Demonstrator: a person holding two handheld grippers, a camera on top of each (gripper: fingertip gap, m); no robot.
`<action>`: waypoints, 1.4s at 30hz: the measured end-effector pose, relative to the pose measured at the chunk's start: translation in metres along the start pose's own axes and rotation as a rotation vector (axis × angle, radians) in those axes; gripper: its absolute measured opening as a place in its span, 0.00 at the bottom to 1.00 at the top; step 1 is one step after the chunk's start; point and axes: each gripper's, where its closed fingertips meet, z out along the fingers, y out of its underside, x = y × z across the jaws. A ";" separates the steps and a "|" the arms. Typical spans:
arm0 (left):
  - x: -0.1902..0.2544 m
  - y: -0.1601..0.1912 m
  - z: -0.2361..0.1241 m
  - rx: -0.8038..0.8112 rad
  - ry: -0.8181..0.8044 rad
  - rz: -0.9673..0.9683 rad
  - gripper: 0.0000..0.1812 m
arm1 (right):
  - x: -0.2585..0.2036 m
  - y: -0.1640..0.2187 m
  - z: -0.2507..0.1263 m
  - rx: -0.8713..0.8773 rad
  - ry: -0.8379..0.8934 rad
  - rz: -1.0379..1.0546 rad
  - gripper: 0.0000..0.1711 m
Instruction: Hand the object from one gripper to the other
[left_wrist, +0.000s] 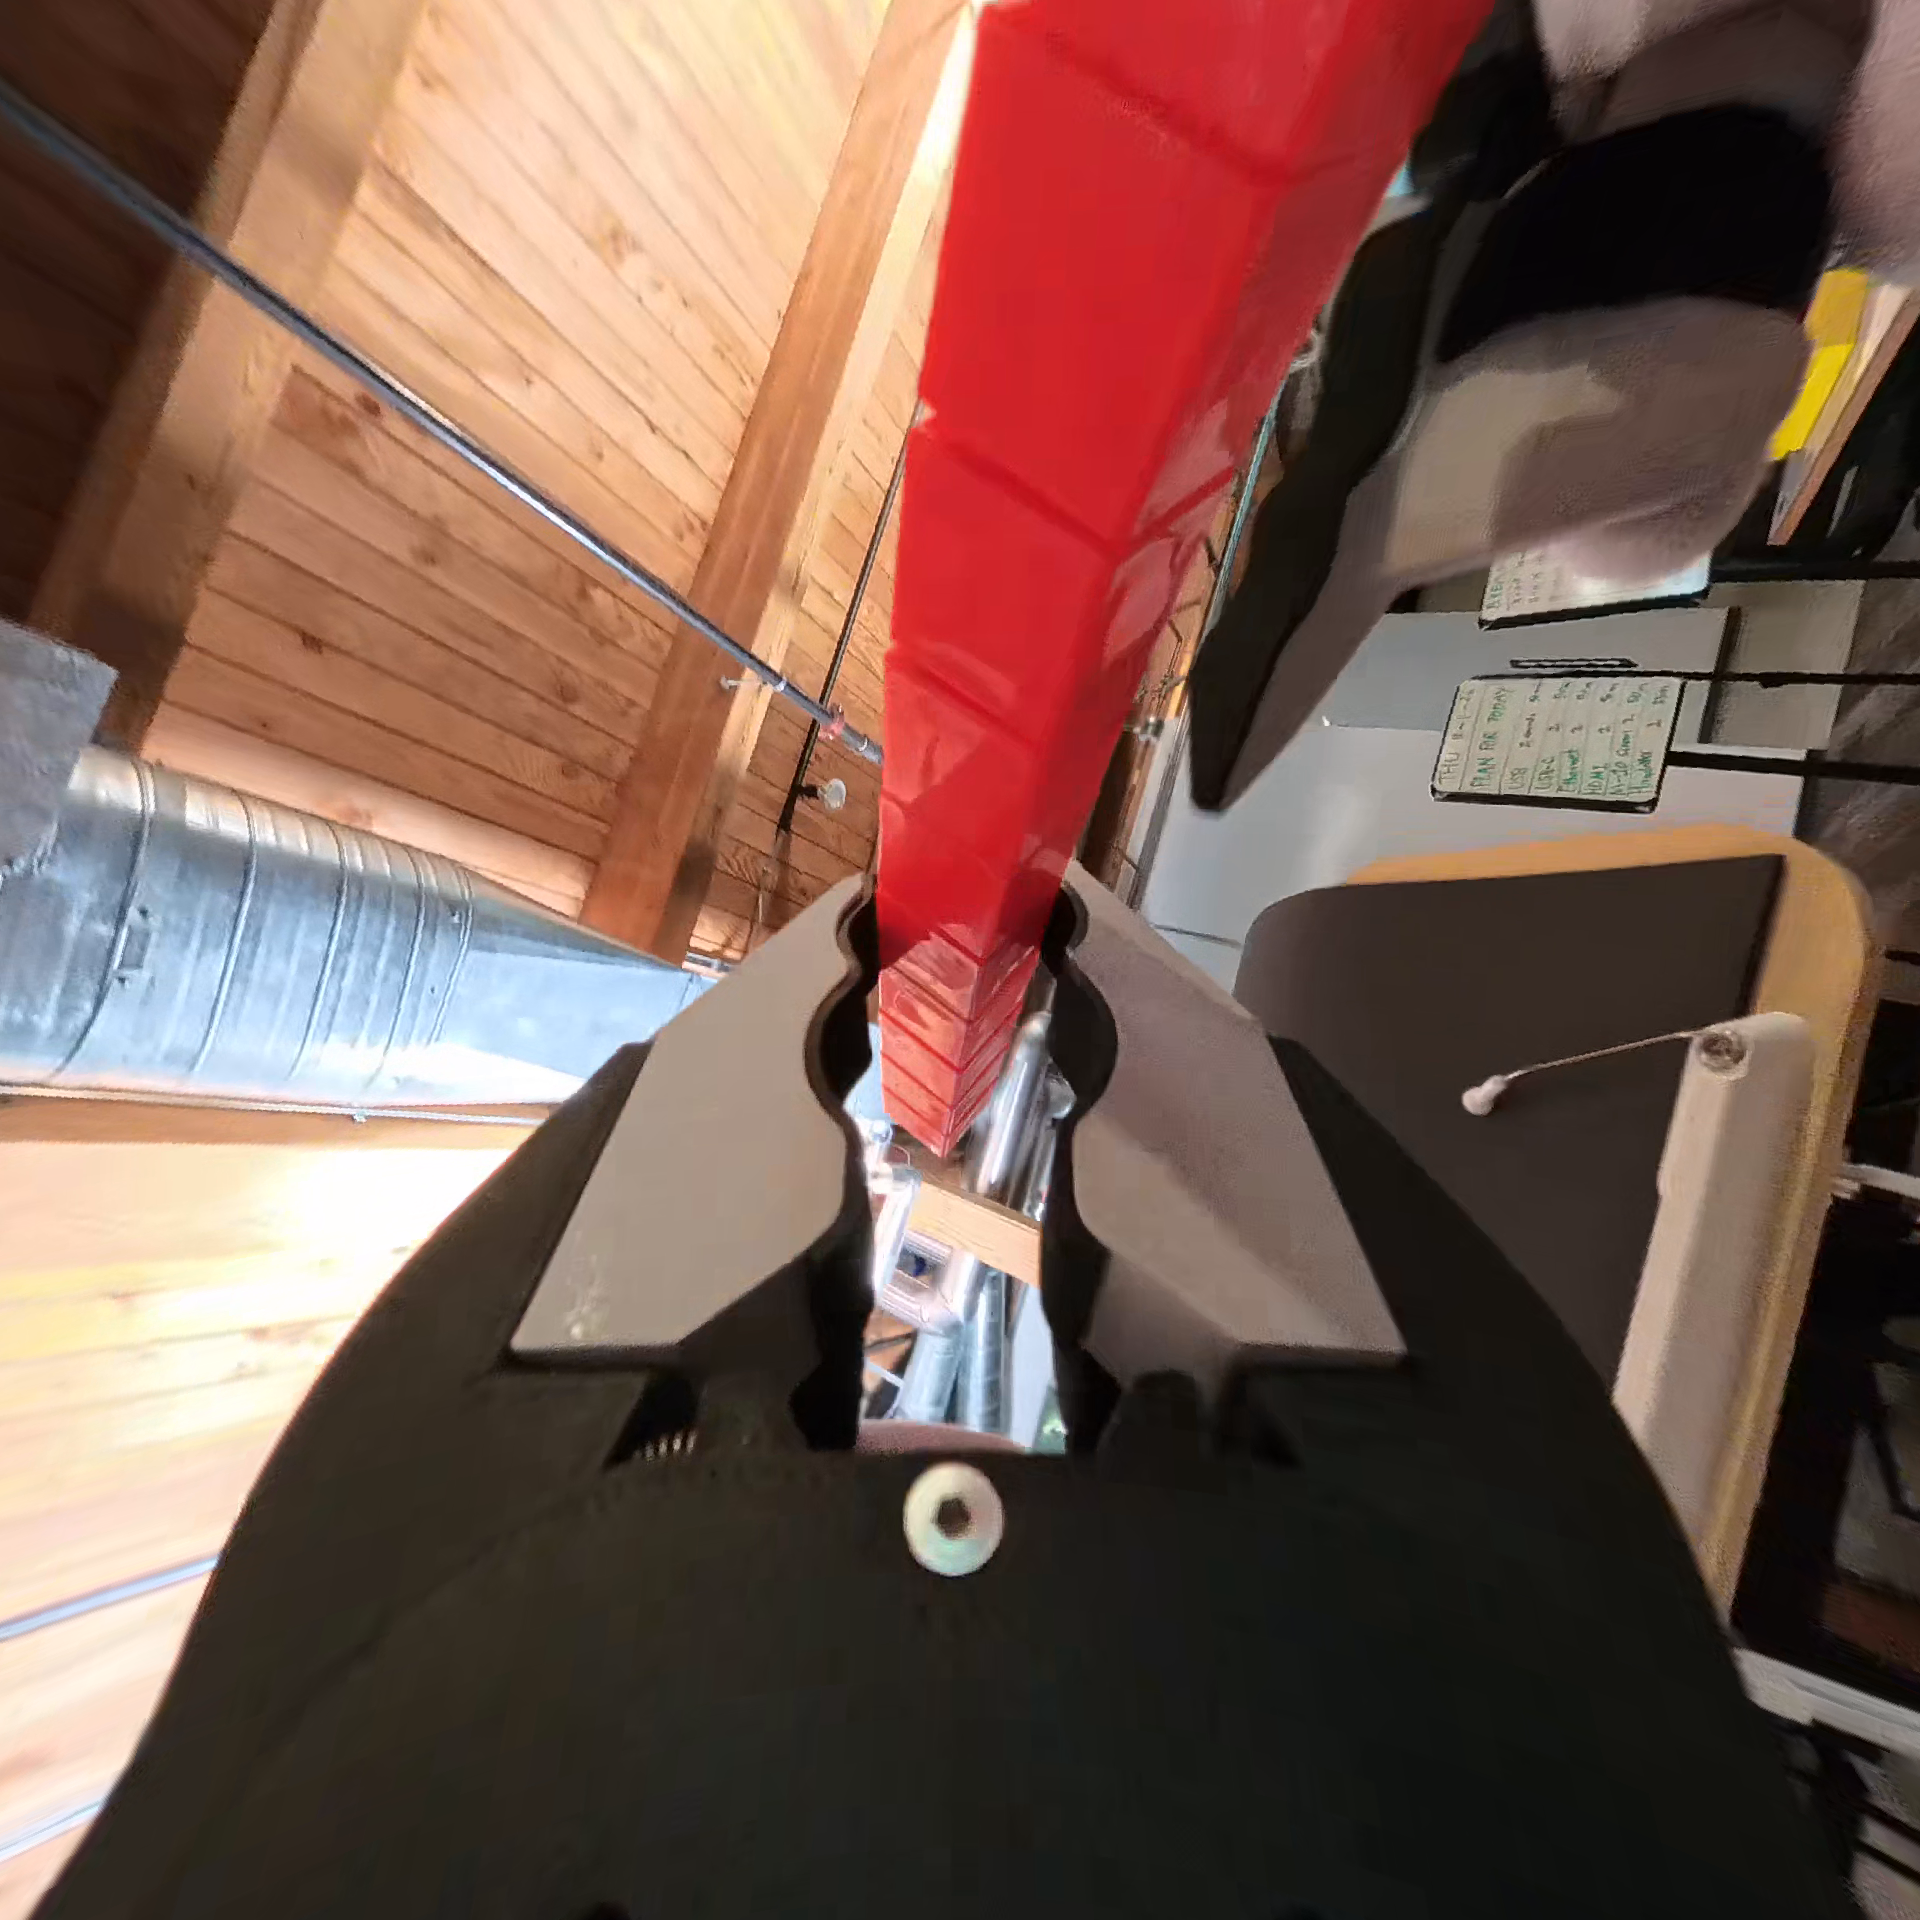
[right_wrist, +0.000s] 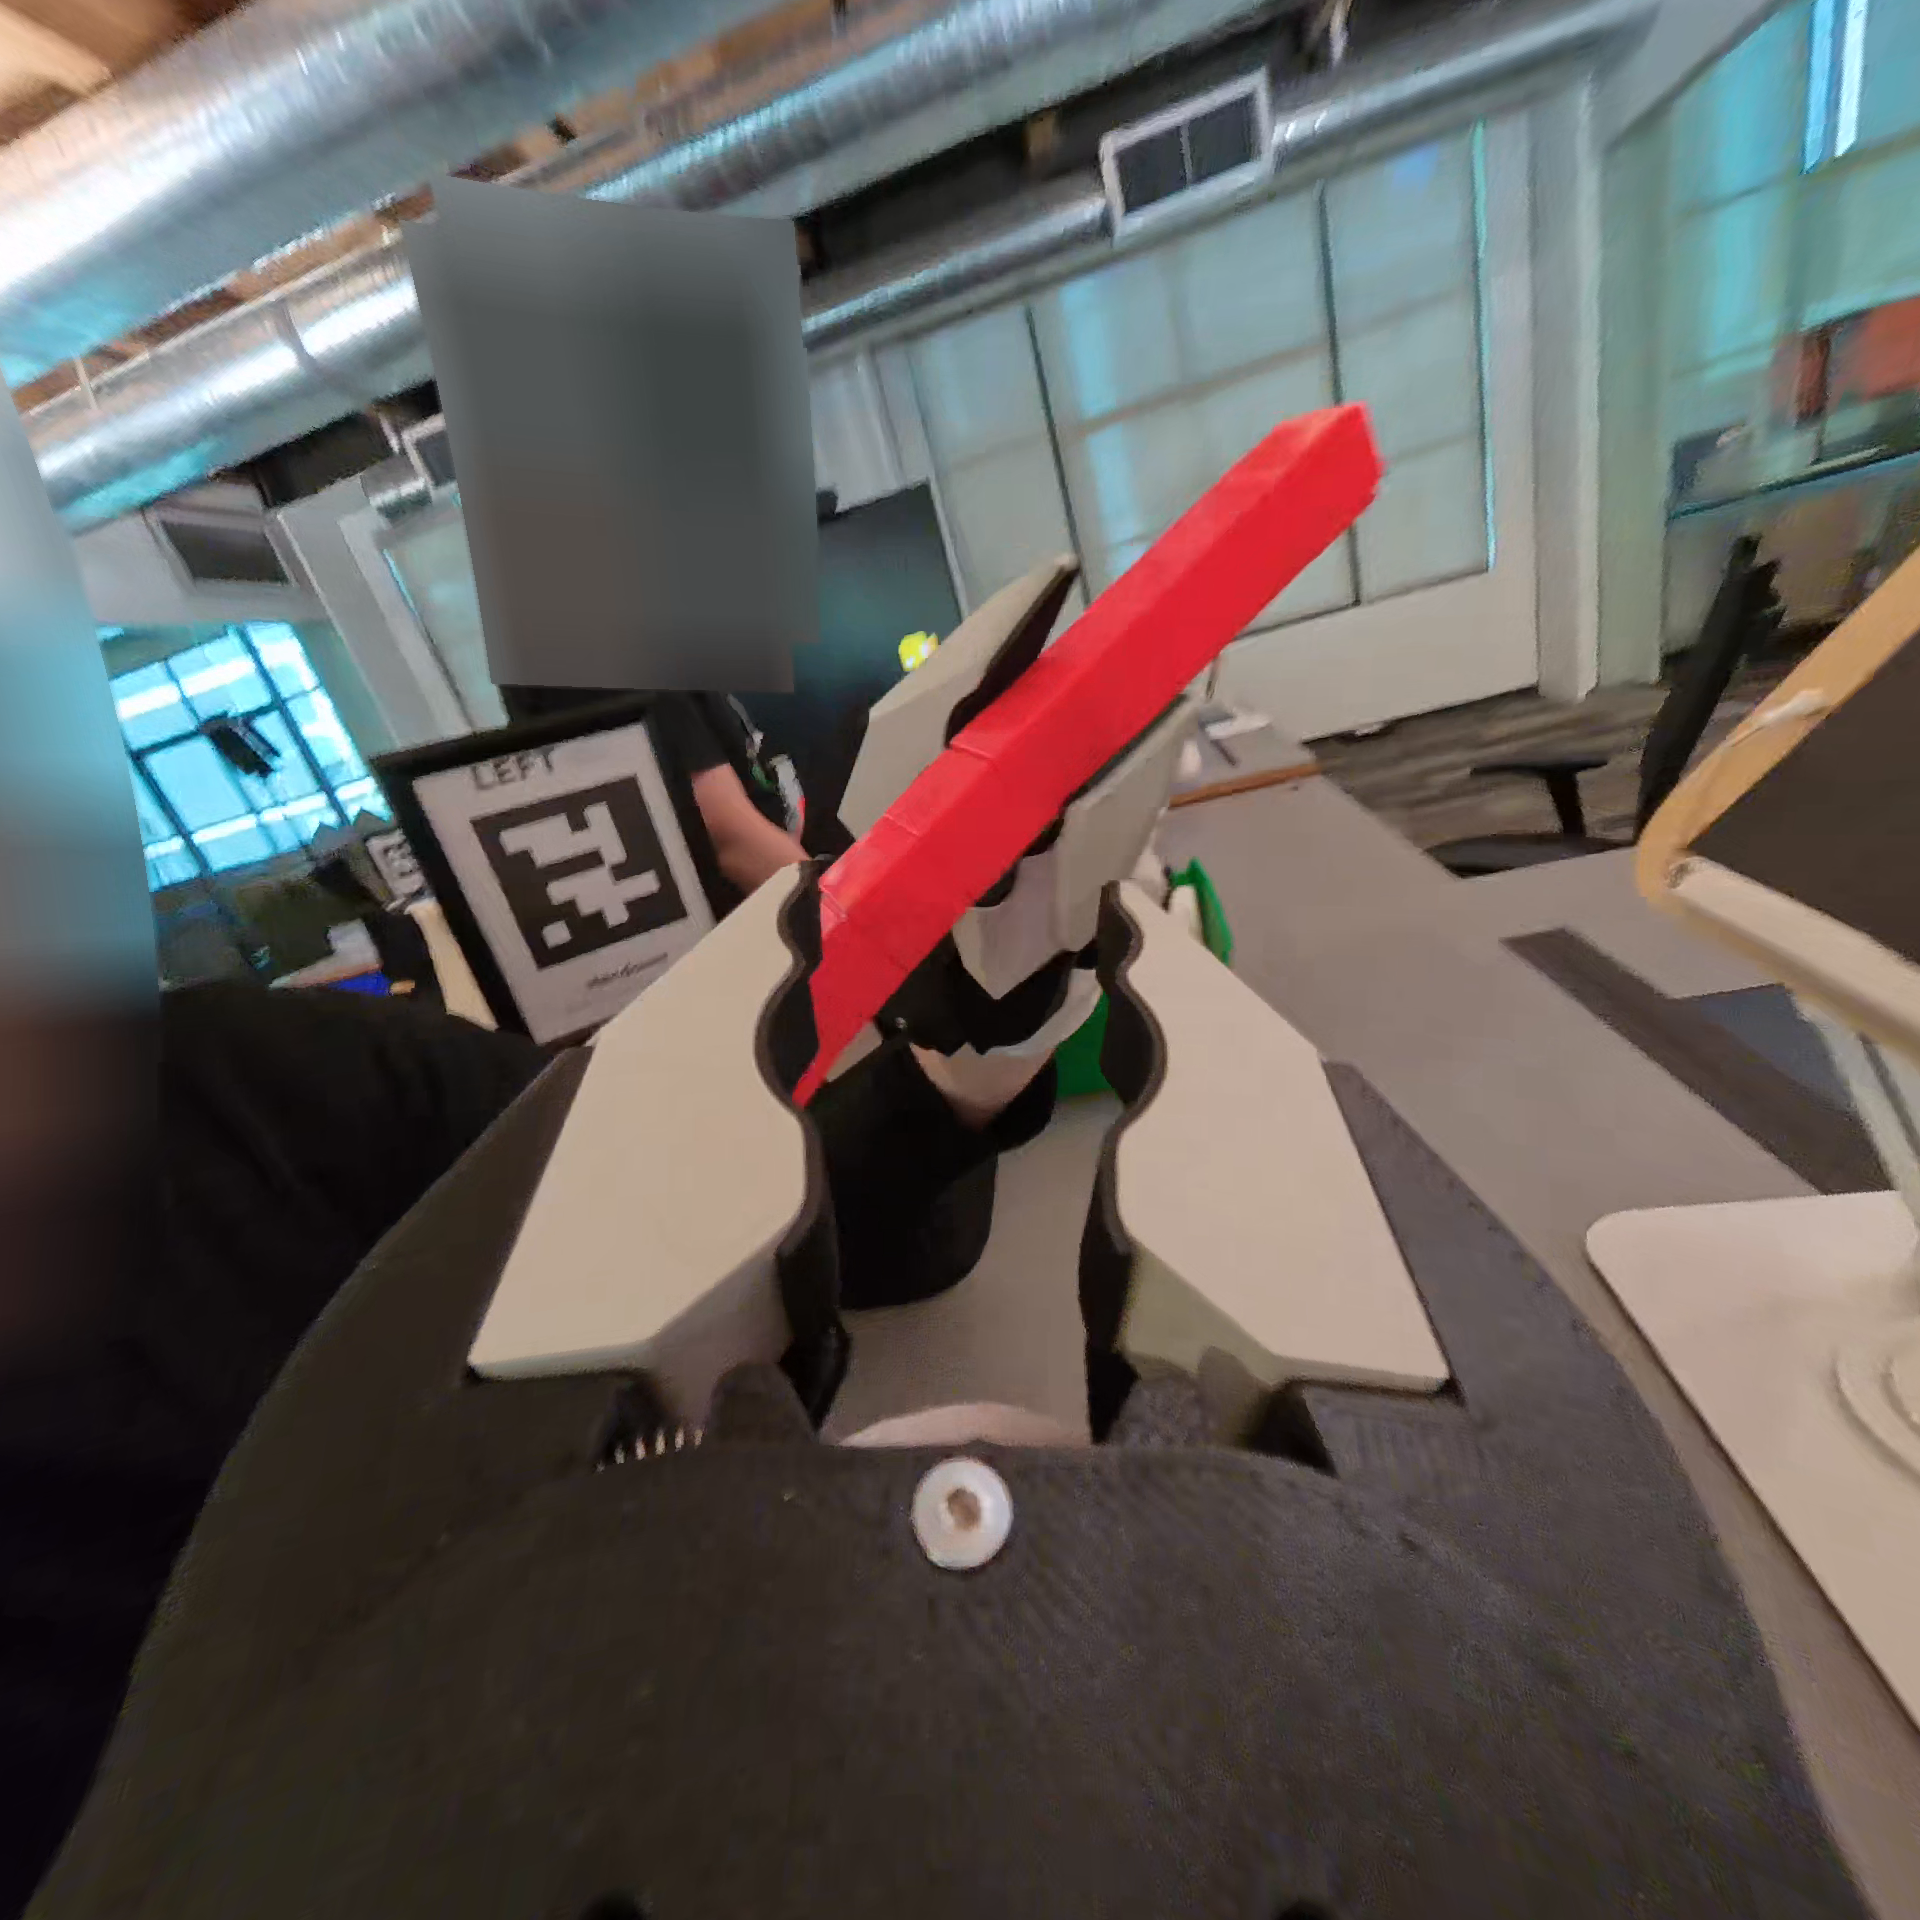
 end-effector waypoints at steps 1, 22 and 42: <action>0.005 -0.005 0.000 0.009 0.011 0.017 0.16 | -0.004 0.005 0.003 -0.030 -0.027 0.013 0.29; -0.003 0.014 -0.001 -0.028 0.009 -0.056 0.29 | 0.011 0.032 0.011 -0.145 0.060 -0.113 0.13; -0.001 0.021 0.011 0.109 0.460 -1.752 0.44 | 0.084 -0.003 -0.027 -0.290 0.986 -1.046 0.13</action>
